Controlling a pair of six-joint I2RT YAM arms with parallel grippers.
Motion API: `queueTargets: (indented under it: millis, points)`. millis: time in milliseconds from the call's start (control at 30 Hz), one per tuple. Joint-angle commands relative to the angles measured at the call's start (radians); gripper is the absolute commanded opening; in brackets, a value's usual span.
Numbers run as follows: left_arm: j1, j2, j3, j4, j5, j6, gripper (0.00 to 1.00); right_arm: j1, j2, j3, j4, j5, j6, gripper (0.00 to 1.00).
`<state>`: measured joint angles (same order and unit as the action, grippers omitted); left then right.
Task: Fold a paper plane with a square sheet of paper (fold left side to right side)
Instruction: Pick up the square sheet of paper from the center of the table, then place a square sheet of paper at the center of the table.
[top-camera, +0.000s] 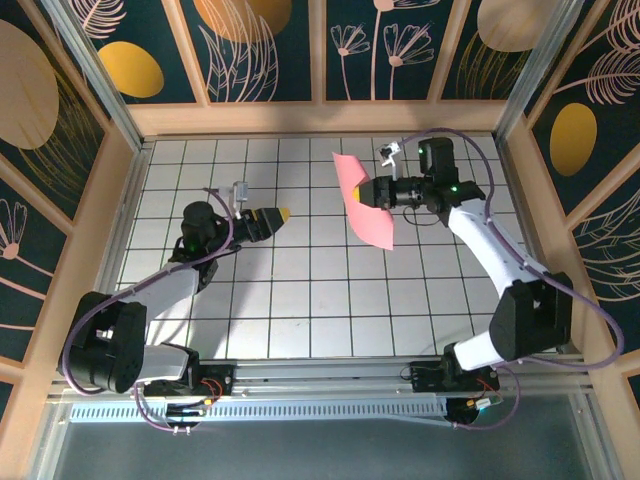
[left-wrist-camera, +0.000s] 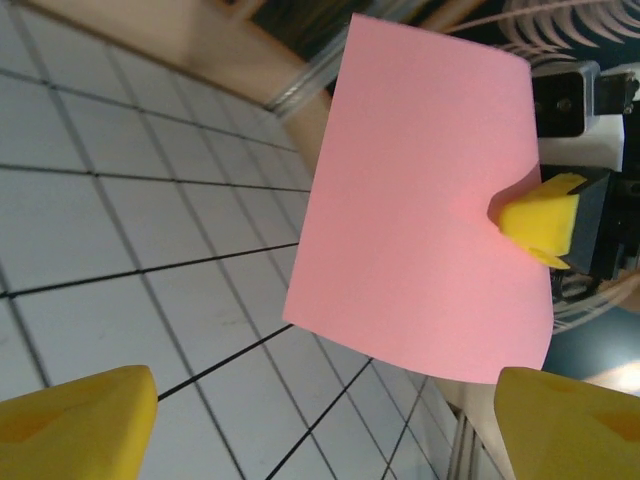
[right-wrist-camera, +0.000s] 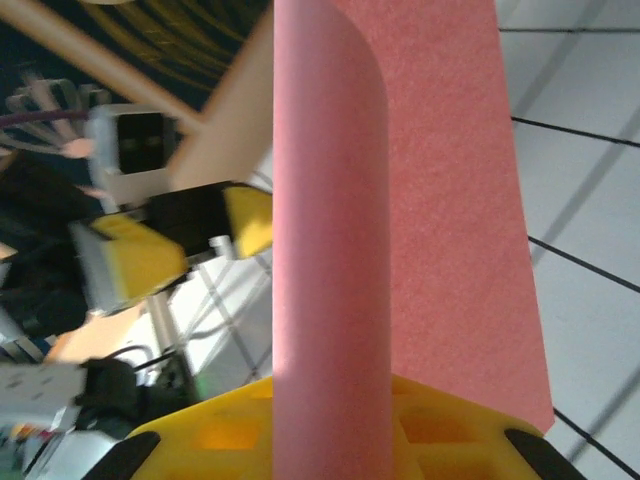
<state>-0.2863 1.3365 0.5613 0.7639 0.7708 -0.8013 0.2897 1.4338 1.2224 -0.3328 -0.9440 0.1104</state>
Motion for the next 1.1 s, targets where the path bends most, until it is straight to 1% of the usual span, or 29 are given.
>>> queueTargets:
  millis: [0,100,167,400,533,600,667,700,767,833,900,1000,1067]
  points:
    - [-0.001,0.014,0.055,0.188,0.126,-0.006,0.88,0.006,-0.052,0.046,0.007,-0.205,-0.026,0.21]
    - [-0.01,0.035,0.094,0.244,0.168,-0.026,0.89,0.026,-0.085,0.052,0.048,-0.253,-0.002,0.21]
    - [-0.028,0.043,0.129,0.24,0.192,-0.01,0.89,0.044,-0.1,0.049,0.09,-0.277,0.024,0.21]
    - [-0.097,0.058,0.245,0.092,0.241,0.115,0.91,0.086,-0.087,0.051,0.148,-0.289,0.053,0.2]
    - [-0.102,0.075,0.284,0.046,0.245,0.144,0.9,0.094,-0.075,0.049,0.16,-0.298,0.048,0.2]
    - [-0.103,0.082,0.294,0.037,0.249,0.148,0.87,0.093,-0.075,0.048,0.156,-0.287,0.041,0.2]
    - [-0.105,0.085,0.303,0.037,0.26,0.146,0.81,0.092,-0.074,0.048,0.14,-0.268,0.025,0.2]
    - [-0.106,0.086,0.304,0.037,0.26,0.146,0.74,0.09,-0.07,0.049,0.132,-0.257,0.017,0.2]
    - [-0.105,0.083,0.306,0.026,0.266,0.156,0.58,0.088,-0.063,0.052,0.113,-0.236,0.004,0.2]
    - [-0.106,0.076,0.319,-0.026,0.264,0.19,0.38,0.084,-0.051,0.061,0.083,-0.217,-0.015,0.2]
    - [-0.105,0.066,0.328,-0.07,0.254,0.219,0.24,0.077,-0.041,0.08,0.034,-0.183,-0.049,0.2]
    - [-0.105,0.055,0.335,-0.135,0.23,0.263,0.09,0.069,-0.038,0.079,0.026,-0.152,-0.056,0.21]
    - [-0.106,0.054,0.336,-0.165,0.22,0.277,0.03,0.067,-0.036,0.078,0.025,-0.144,-0.057,0.21]
